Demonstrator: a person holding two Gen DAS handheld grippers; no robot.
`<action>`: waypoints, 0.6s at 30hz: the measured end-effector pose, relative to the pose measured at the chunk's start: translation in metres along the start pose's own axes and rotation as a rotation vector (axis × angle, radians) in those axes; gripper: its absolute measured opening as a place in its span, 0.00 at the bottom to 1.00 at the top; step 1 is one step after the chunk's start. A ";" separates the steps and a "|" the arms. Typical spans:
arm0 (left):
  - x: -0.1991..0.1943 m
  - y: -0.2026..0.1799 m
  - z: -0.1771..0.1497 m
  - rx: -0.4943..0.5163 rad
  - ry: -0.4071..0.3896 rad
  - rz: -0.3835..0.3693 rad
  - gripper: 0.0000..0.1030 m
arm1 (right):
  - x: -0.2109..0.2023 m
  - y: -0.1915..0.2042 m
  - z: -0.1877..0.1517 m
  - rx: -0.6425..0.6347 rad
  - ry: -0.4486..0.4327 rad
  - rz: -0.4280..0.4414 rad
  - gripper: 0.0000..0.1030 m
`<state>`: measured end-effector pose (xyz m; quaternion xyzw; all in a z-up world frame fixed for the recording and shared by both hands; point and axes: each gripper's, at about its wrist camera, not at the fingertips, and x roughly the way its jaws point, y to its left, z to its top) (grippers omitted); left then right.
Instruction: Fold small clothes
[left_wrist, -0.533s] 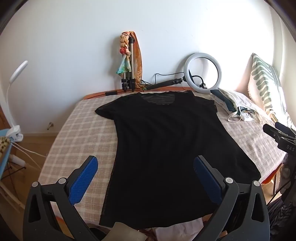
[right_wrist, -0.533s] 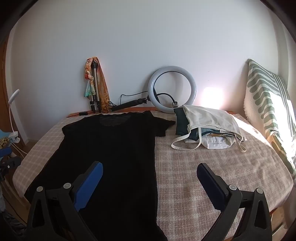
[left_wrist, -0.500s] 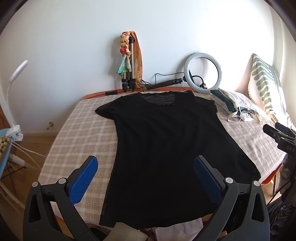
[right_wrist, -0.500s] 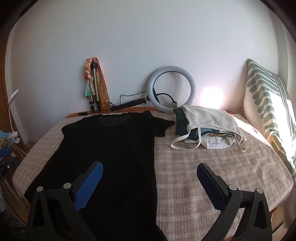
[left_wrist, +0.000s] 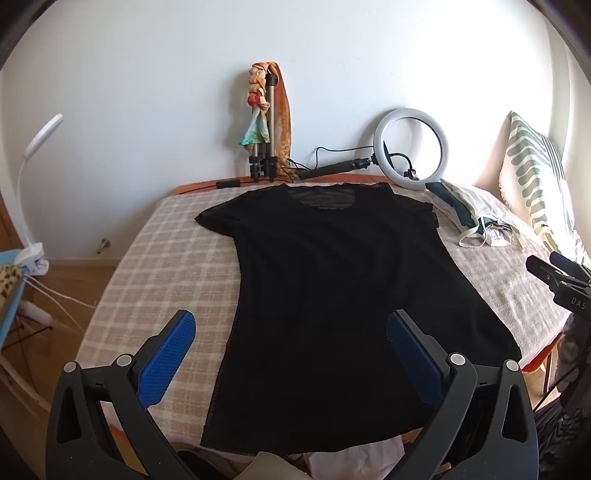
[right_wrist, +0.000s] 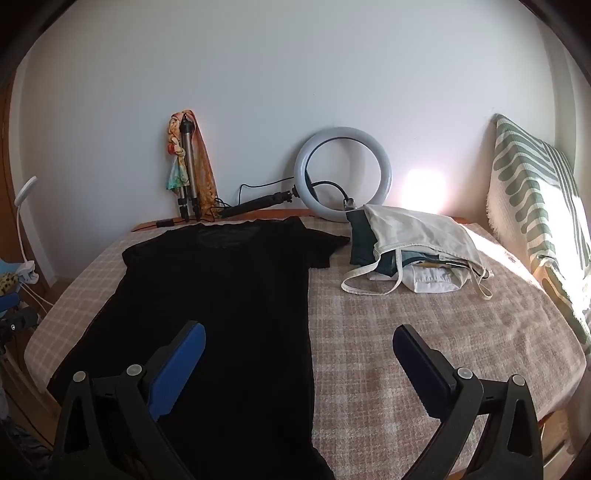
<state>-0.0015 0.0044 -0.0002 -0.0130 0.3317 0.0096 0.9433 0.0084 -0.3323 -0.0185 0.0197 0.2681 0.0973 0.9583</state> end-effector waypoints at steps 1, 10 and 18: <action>-0.001 0.000 0.000 0.000 -0.002 0.001 1.00 | 0.001 -0.002 0.000 0.001 0.000 0.001 1.00; -0.001 -0.003 0.002 0.000 -0.002 0.002 1.00 | 0.004 -0.004 0.001 0.003 0.006 0.004 1.00; -0.004 -0.004 0.002 0.000 -0.008 0.001 1.00 | 0.004 -0.004 0.003 0.002 0.006 0.002 1.00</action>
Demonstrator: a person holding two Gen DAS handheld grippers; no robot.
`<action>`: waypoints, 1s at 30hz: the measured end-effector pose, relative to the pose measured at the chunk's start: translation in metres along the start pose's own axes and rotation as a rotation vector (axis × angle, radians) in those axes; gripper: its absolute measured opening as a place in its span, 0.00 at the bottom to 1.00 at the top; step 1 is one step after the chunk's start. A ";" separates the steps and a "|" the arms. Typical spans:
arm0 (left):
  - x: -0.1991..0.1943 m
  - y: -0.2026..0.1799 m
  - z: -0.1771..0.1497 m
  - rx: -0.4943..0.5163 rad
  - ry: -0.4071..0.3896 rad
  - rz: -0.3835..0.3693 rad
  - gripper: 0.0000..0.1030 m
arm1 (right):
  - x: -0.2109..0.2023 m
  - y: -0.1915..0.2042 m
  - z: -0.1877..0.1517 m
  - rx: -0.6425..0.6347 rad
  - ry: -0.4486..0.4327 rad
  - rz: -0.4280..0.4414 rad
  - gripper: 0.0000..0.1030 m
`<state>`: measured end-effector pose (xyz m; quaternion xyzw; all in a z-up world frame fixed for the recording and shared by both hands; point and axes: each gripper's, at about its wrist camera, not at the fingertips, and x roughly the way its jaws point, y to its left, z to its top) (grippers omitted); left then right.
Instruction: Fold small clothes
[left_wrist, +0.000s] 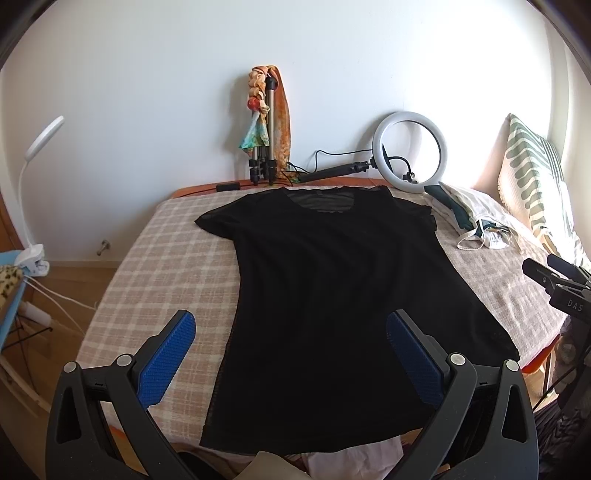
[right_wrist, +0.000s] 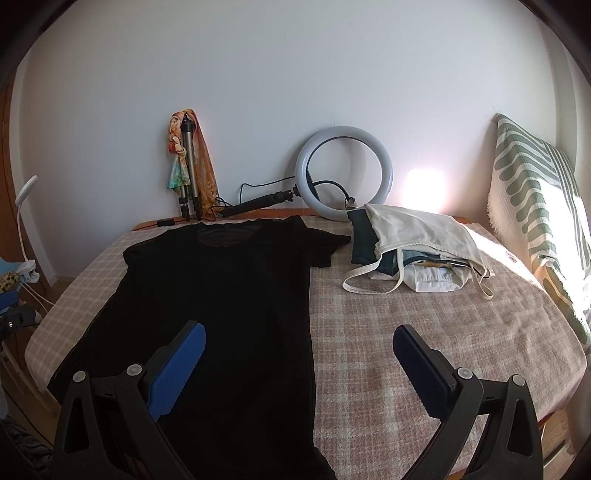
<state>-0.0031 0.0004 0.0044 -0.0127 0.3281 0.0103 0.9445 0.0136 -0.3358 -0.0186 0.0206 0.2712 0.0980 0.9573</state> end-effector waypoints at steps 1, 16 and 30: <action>0.000 0.000 0.000 0.000 -0.001 0.001 1.00 | 0.000 0.000 0.000 -0.001 0.000 -0.001 1.00; -0.002 0.002 0.001 -0.001 -0.006 -0.002 1.00 | 0.000 0.001 0.000 -0.001 -0.001 -0.002 1.00; -0.002 0.003 0.000 -0.007 -0.004 -0.009 1.00 | 0.000 0.001 0.000 -0.003 -0.001 -0.002 1.00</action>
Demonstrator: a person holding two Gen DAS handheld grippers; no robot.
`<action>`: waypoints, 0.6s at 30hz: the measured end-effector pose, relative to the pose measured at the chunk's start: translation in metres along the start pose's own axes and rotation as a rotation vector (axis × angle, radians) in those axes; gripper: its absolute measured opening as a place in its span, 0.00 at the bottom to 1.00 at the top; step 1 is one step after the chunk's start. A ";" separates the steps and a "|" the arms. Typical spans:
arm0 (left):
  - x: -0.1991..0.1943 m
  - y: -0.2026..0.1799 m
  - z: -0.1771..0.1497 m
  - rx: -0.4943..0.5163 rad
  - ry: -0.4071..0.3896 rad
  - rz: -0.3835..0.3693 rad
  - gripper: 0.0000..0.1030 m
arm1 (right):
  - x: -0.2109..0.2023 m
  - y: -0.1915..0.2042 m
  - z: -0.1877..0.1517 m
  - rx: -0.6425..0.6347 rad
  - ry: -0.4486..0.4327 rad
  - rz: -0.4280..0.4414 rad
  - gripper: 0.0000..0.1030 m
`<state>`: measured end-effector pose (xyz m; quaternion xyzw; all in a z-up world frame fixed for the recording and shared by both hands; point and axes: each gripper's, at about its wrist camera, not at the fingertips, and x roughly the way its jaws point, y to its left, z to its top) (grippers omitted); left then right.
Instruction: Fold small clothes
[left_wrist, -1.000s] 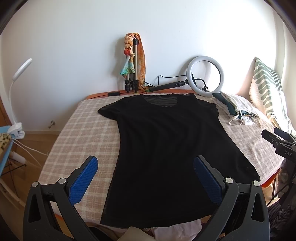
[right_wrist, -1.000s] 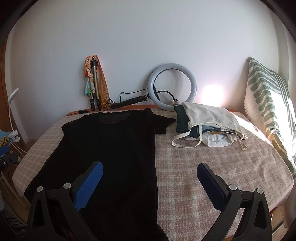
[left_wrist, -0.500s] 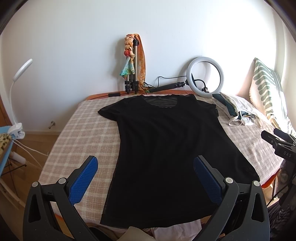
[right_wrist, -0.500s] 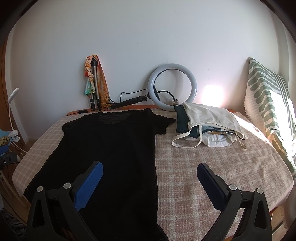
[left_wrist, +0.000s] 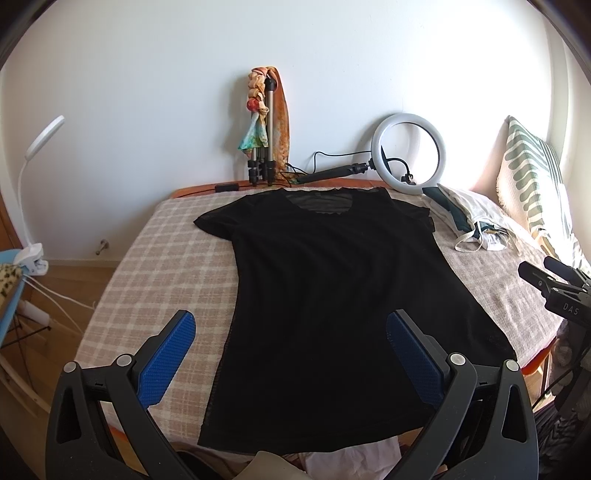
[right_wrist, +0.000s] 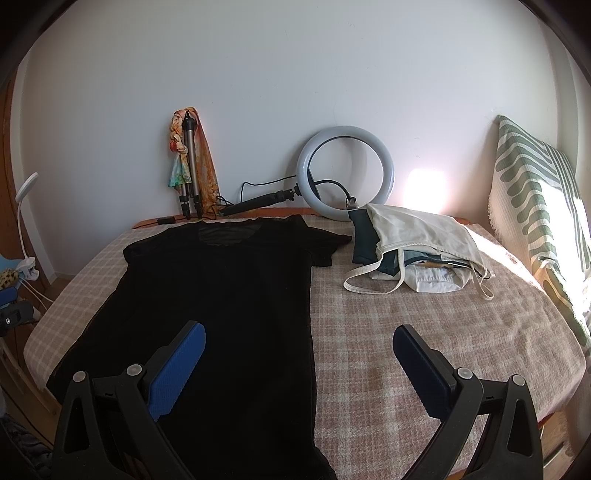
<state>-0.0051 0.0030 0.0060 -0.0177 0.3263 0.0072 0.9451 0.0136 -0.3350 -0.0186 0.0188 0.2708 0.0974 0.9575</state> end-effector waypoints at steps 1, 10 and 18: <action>0.000 0.000 0.000 0.000 0.000 0.001 1.00 | 0.000 0.000 0.000 0.002 0.000 0.000 1.00; 0.001 0.000 0.001 -0.002 0.004 -0.002 1.00 | 0.000 0.001 0.000 0.000 0.000 -0.003 1.00; 0.001 0.000 0.002 0.000 0.006 -0.001 1.00 | 0.001 0.001 0.000 -0.002 0.001 -0.001 1.00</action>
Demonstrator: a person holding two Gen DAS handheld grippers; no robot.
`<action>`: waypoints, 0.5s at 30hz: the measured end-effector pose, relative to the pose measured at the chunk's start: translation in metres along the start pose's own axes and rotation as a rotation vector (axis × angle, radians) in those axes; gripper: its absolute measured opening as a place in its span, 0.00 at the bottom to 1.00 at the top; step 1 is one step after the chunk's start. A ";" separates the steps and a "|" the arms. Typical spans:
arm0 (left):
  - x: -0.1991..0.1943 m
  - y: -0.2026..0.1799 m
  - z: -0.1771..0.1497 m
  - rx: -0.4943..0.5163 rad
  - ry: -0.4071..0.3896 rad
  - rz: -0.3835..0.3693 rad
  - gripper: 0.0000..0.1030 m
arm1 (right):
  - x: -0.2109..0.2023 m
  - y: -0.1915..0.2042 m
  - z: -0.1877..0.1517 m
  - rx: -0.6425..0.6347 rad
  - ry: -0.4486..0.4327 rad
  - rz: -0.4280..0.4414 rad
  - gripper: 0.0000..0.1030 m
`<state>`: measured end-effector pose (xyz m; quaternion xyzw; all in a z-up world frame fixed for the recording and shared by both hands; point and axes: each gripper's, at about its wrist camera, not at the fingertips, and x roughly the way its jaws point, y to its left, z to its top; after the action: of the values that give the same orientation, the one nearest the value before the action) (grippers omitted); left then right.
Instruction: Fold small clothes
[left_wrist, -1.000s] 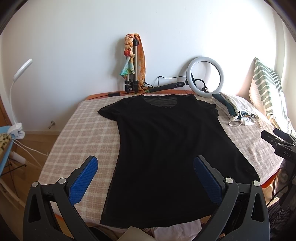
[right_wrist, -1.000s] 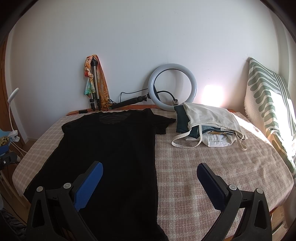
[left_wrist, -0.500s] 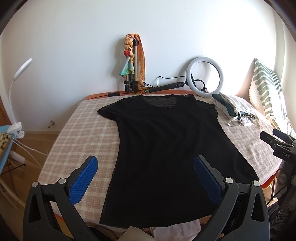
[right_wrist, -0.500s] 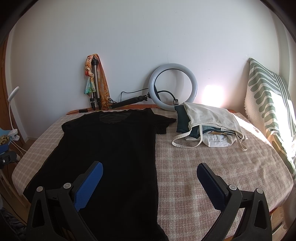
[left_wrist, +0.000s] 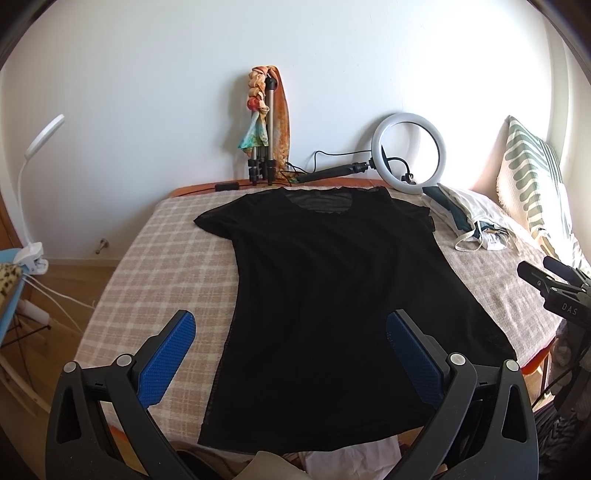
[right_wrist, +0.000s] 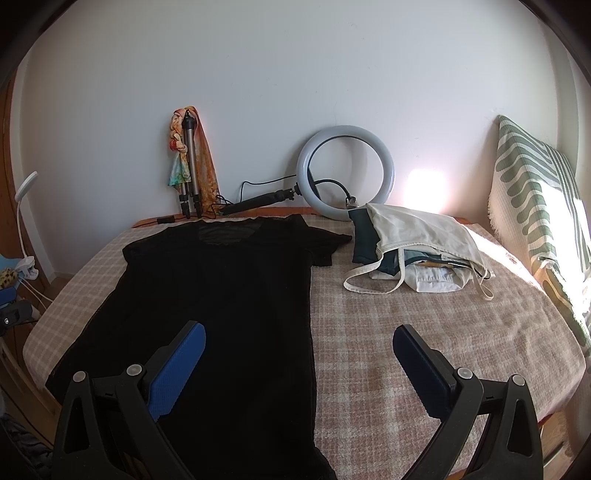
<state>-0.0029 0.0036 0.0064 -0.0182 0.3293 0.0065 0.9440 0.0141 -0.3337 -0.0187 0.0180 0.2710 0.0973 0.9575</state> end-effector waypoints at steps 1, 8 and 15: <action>0.000 0.001 0.000 -0.001 0.001 0.000 1.00 | 0.000 0.000 0.000 -0.001 0.000 0.000 1.00; 0.001 0.005 -0.003 -0.002 0.006 0.001 1.00 | 0.002 0.003 0.000 -0.008 0.001 0.005 1.00; 0.005 0.015 -0.010 -0.025 0.036 -0.028 1.00 | 0.006 0.015 0.002 -0.030 0.003 0.014 1.00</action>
<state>-0.0051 0.0185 -0.0050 -0.0345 0.3460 -0.0031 0.9376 0.0173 -0.3182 -0.0191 0.0053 0.2707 0.1080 0.9566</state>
